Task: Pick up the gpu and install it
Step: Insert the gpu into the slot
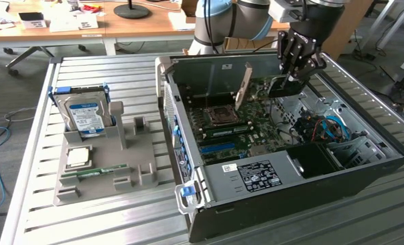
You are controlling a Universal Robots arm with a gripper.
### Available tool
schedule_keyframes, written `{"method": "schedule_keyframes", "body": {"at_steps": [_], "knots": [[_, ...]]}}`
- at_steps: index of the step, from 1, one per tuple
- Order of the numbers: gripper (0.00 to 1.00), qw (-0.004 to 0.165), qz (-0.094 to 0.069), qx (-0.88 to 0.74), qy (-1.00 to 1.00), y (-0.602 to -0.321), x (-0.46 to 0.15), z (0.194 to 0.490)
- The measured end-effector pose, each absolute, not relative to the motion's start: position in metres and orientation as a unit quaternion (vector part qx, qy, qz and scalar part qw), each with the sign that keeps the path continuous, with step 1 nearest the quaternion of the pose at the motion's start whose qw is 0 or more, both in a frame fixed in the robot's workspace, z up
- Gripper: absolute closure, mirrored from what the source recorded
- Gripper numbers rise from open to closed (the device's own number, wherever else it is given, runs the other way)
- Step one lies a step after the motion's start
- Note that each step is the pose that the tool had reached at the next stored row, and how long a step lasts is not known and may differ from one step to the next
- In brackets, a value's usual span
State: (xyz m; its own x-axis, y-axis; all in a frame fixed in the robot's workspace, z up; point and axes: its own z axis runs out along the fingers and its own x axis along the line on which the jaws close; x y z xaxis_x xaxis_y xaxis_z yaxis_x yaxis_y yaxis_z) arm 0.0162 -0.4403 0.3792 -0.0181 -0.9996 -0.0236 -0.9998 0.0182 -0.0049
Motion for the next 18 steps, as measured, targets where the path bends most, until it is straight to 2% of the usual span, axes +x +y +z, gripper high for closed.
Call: {"method": "schedule_keyframes", "body": {"at_steps": [18], "knots": [[0.73,0.012,0.005,-0.69,0.724,-0.444,0.008,0.363]]}}
